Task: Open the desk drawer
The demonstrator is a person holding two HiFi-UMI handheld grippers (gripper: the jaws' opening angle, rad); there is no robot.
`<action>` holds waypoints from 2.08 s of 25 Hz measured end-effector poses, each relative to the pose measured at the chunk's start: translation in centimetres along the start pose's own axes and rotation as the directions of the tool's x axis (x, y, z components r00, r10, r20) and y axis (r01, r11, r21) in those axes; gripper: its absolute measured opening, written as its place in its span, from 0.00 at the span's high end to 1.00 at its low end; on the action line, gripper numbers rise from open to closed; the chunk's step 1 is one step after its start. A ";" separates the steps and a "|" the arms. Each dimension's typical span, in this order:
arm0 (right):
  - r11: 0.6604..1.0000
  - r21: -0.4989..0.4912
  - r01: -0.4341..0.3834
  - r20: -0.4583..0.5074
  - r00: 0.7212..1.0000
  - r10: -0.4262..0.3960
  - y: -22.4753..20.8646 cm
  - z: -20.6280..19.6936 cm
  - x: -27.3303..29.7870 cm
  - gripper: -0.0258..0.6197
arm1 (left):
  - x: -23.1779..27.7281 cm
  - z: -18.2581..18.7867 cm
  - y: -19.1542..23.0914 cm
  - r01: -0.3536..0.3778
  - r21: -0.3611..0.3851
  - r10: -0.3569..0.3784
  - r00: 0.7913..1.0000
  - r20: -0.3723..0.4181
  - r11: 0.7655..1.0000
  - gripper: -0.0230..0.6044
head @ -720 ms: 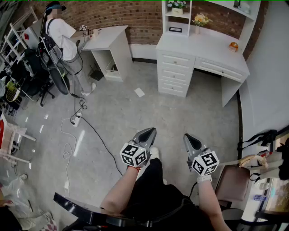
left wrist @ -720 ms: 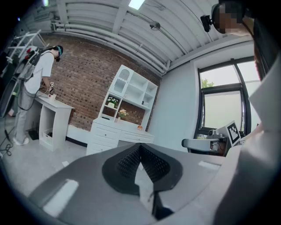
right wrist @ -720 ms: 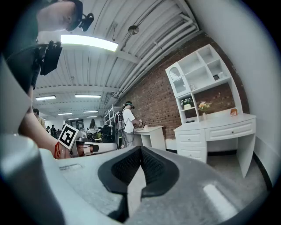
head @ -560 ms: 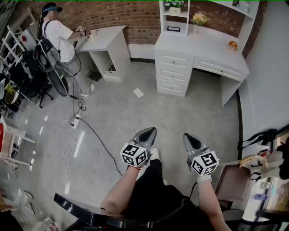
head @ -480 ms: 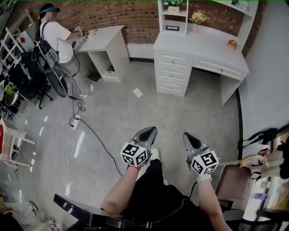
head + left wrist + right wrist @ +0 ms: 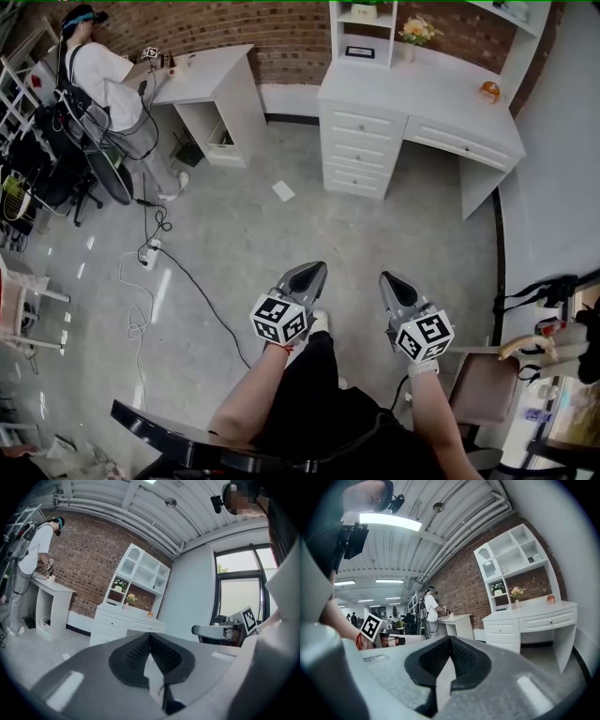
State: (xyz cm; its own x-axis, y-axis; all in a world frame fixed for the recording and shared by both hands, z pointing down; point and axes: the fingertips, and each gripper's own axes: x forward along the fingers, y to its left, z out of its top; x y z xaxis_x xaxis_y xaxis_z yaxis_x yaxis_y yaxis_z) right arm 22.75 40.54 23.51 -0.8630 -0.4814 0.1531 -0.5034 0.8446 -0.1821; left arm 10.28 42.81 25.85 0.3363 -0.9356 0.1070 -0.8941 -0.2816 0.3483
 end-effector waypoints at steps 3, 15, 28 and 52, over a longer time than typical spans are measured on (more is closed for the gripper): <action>1.000 0.002 0.002 -0.002 1.000 -0.002 -1.4 0.1 2.6 0.96 | 1.9 0.5 2.5 -0.004 -0.009 0.004 1.000 -0.002 1.000 0.96; 0.994 0.057 0.096 -0.030 0.995 -0.094 -8.7 2.5 13.7 0.96 | 10.3 5.5 12.6 0.033 -0.019 -0.033 0.999 -0.009 0.999 0.96; 0.978 0.134 0.163 -0.034 0.987 -0.160 -13.3 2.3 17.6 0.96 | 16.5 7.3 16.4 0.083 -0.013 -0.083 0.996 -0.014 0.996 0.96; 0.958 0.221 0.185 -0.109 0.980 -0.164 -29.4 0.4 36.8 0.96 | 34.0 8.0 30.0 0.073 -0.067 -0.080 0.990 -0.118 0.995 0.96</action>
State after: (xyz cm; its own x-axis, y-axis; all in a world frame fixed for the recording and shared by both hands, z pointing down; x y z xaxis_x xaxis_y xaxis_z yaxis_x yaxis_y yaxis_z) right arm 5.83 -2.11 34.08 -0.7590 -0.5850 0.2859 -0.6508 0.6683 -0.3604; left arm -7.51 0.81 32.46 0.4394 -0.8784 0.1877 -0.8454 -0.3337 0.4171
